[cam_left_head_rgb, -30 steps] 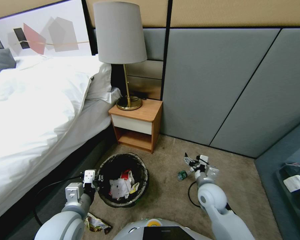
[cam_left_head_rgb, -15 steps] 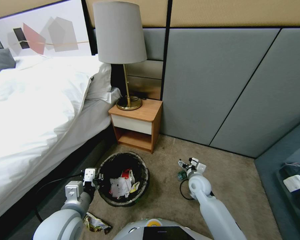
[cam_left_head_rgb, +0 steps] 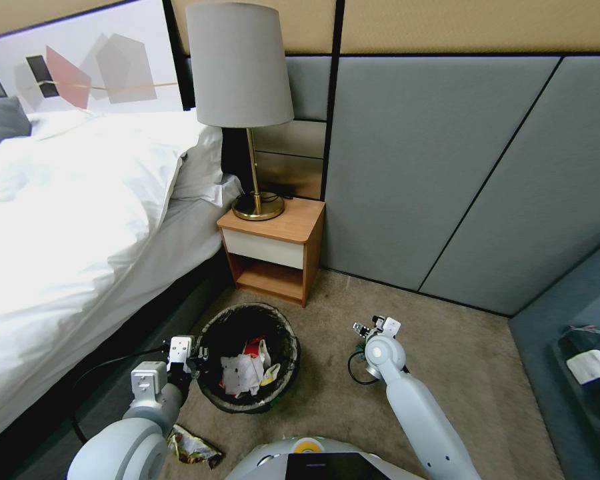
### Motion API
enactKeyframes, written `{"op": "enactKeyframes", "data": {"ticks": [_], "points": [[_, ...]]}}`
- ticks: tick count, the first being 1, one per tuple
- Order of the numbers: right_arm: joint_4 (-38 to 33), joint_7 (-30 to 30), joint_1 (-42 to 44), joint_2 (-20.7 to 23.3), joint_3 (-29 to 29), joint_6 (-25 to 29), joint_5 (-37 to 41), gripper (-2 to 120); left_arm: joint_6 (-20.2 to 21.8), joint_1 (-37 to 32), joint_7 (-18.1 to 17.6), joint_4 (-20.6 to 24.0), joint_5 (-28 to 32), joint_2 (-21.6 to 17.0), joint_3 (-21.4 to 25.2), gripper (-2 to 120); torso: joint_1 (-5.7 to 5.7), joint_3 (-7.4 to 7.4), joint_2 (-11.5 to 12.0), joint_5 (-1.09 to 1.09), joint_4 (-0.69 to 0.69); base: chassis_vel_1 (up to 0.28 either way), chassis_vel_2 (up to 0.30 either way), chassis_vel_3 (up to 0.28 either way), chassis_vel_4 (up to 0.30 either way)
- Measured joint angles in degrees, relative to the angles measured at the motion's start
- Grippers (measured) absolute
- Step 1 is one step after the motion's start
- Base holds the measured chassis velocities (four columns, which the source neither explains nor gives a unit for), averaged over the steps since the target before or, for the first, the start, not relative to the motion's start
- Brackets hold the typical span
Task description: Pick up the trash bin, then pick up the garbage from the floor and place it into the trash bin.
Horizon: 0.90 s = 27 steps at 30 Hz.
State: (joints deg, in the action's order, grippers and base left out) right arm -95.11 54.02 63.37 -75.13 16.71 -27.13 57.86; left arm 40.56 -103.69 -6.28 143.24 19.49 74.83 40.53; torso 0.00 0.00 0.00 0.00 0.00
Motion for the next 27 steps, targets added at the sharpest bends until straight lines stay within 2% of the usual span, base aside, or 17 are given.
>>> {"op": "enactKeyframes", "data": {"ticks": [13,27], "points": [[7.48,-3.05,-2.43,-1.54,0.50,0.69,-0.13,100,0.01,-0.72,0.02,0.00,-0.45,0.02,0.22,1,0.00,0.00,0.00,-0.01,0.00,0.000,0.000,0.000,0.000],[12.30,-4.83,-4.08,-2.43,0.03,2.08,-2.33,100,-0.09,-0.75,0.05,0.00,-0.47,-0.15,0.34,1,0.00,0.00,0.00,0.00,0.00,0.000,0.000,0.000,0.000]]}}
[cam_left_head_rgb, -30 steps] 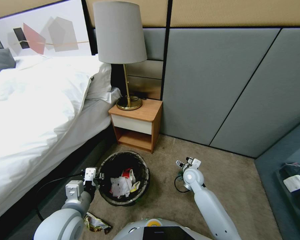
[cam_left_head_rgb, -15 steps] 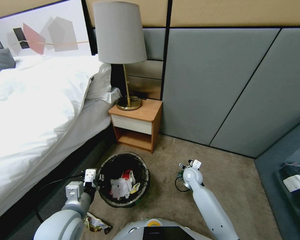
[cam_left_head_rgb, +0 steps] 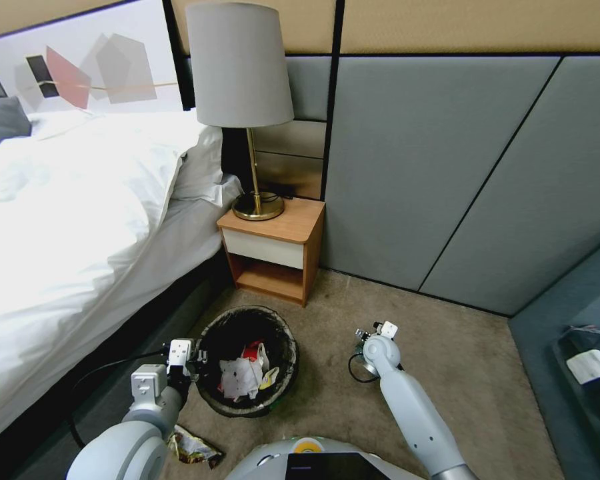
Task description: Pick up the trash bin, then pick up the garbage from the floor and place it into the trash bin.
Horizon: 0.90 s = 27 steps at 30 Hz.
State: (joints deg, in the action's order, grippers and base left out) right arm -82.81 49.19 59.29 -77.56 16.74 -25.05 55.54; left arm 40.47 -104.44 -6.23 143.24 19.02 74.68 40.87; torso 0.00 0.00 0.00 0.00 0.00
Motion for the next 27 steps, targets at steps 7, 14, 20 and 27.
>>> {"op": "enactKeyframes", "data": {"ticks": [7,14,20,27], "points": [[0.66,0.13,-0.05,-0.31,-0.11,0.31,-0.69,100,-0.05,-0.28,0.00,0.00,0.00,0.09,-0.05,1,0.00,0.00,0.00,0.00,0.00,0.000,0.000,0.000,0.000],[2.12,-0.14,-0.33,-0.40,-0.01,0.66,-1.45,100,-0.08,-0.36,0.00,0.00,0.00,0.11,-0.17,1,0.00,0.00,0.00,0.00,0.00,0.000,0.000,0.000,0.000],[4.23,-0.74,-1.17,-0.69,0.00,0.97,-2.30,100,-0.10,-0.46,0.01,0.00,0.03,-0.09,-0.17,1,0.00,0.00,0.00,0.00,0.00,0.000,0.000,0.000,0.000],[5.71,-1.39,-1.63,-1.08,-0.15,1.32,-3.32,100,-0.13,-0.54,0.03,0.00,0.05,-0.11,-0.14,1,0.00,0.00,0.00,0.00,0.00,0.000,0.000,0.000,0.000]]}}
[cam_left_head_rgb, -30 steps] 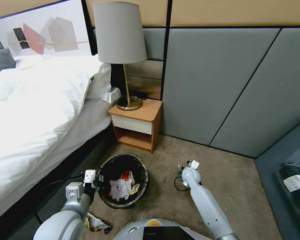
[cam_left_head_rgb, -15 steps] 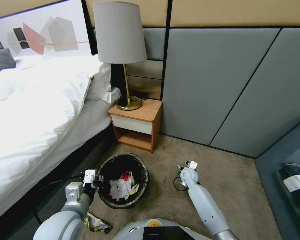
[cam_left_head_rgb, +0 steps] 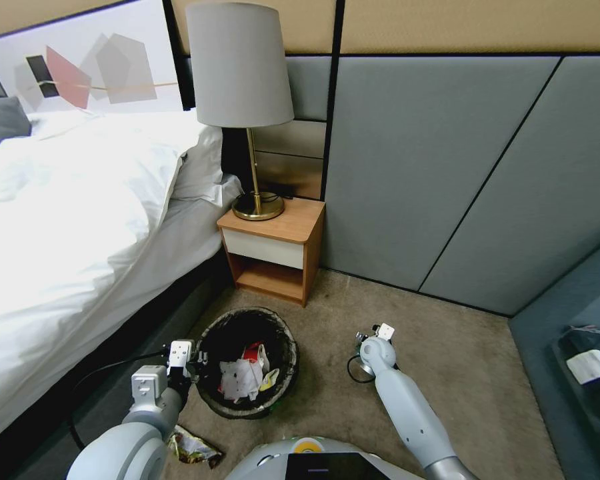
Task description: Pick up the trash bin, then pick up the garbage from the floor and place it into the trash bin.
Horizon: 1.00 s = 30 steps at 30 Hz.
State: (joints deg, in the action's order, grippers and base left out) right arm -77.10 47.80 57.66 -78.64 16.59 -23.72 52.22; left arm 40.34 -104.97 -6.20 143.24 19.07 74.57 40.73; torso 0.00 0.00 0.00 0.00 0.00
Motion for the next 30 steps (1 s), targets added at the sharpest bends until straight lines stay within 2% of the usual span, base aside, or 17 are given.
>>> {"op": "enactKeyframes", "data": {"ticks": [30], "points": [[5.93,-3.08,-0.74,-1.45,-0.26,1.56,-4.12,100,0.00,0.00,0.00,0.00,0.15,-0.54,0.14,1,0.00,0.00,0.00,0.00,0.00,0.000,0.000,0.000,0.000]]}}
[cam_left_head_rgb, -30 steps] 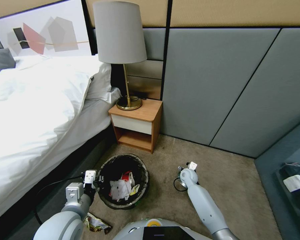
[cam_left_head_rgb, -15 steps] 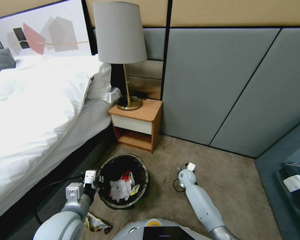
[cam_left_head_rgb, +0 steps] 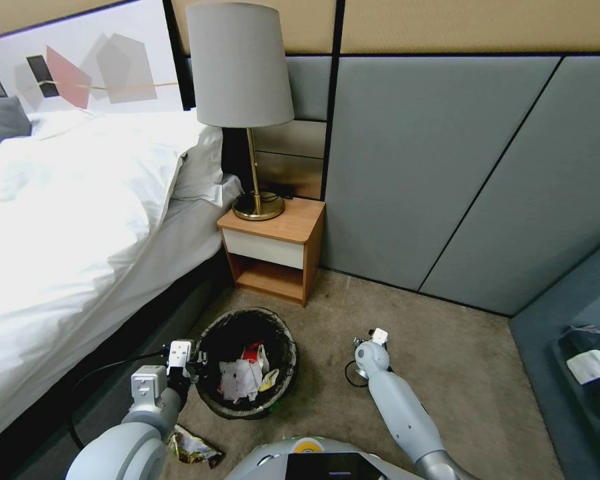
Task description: Pick up the trash bin, then pick up the garbage from the floor and place it into the trash bin.
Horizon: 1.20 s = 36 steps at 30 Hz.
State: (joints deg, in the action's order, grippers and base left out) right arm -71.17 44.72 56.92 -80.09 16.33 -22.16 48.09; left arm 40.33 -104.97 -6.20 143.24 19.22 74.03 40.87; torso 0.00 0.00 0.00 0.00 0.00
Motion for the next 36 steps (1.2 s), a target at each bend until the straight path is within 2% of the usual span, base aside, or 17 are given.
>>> {"op": "enactKeyframes", "data": {"ticks": [5,9,11,13,17,18,25,31,36], "points": [[0.13,-0.26,0.00,0.01,-0.09,0.20,-0.07,100,0.00,0.02,0.00,0.00,0.02,-0.10,-0.02,1,0.00,0.00,0.00,0.00,0.00,0.000,0.000,0.000,0.000],[0.16,-0.63,0.05,-0.01,-0.19,0.37,-0.08,92,0.00,0.03,0.01,0.00,0.04,-0.18,-0.02,1,0.00,0.00,0.00,0.00,0.00,0.000,0.000,0.000,0.000],[0.16,-0.95,0.20,-0.05,-0.26,0.39,-0.06,80,0.00,0.05,0.02,0.00,0.08,-0.34,-0.02,1,0.00,0.00,0.00,0.00,0.00,0.000,0.000,0.000,0.000],[0.16,-1.06,0.26,-0.07,-0.30,0.39,-0.06,77,0.00,0.07,0.03,0.00,0.11,-0.42,-0.01,1,0.00,0.00,0.00,0.00,0.00,0.000,0.000,0.000,0.000],[0.16,-1.24,0.31,-0.11,-0.44,0.43,-0.06,57,0.00,0.14,0.04,0.00,0.21,-0.62,0.07,1,0.00,0.00,0.00,0.00,0.00,0.000,0.000,0.000,0.000],[0.16,-1.24,0.31,-0.11,-0.44,0.43,-0.06,57,0.00,0.14,0.04,0.00,0.21,-0.62,0.07,1,0.00,0.00,0.00,0.00,0.00,0.000,0.000,0.000,0.000],[0.16,-1.66,0.22,-0.10,-0.53,0.62,-0.11,31,0.00,0.26,0.07,0.00,0.24,-0.68,0.11,1,0.00,0.00,0.00,0.00,0.00,0.000,0.000,0.000,0.000],[0.09,-2.27,0.32,0.09,-0.34,0.88,-0.33,22,0.01,0.23,0.07,0.00,0.24,-0.68,0.14,1,0.00,0.00,0.00,-0.01,0.00,0.000,0.000,0.000,0.000],[-3.71,-2.67,1.35,1.13,0.73,0.77,-1.50,22,0.03,0.20,0.08,0.00,0.23,-0.71,0.14,1,0.00,0.00,0.00,-0.01,0.00,0.000,0.000,0.000,0.000]]}}
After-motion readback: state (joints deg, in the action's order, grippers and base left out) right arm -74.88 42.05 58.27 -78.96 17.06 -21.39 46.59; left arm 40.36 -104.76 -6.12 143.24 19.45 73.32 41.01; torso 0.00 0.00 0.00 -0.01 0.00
